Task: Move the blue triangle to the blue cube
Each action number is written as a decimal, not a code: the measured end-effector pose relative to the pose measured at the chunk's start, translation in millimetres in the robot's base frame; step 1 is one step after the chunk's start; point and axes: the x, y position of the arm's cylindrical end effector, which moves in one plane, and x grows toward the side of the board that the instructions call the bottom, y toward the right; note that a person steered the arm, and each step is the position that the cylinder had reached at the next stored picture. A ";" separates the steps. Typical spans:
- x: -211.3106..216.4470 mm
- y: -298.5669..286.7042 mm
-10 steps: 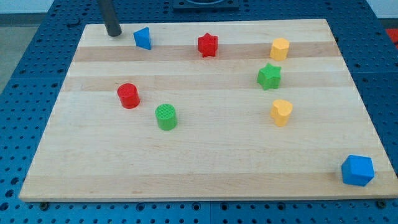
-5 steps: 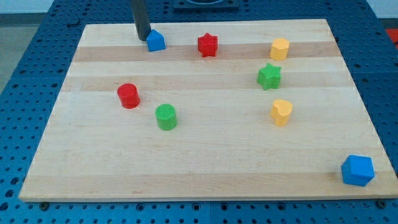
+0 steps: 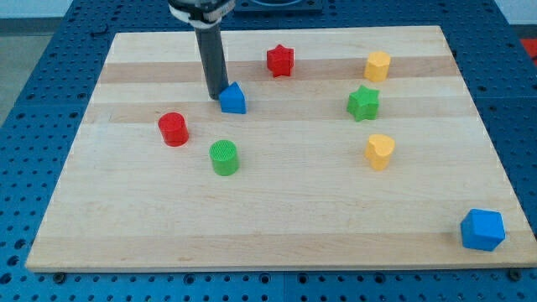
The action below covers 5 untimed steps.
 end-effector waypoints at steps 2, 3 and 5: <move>24.4 56.4; 24.4 80.1; 73.5 125.8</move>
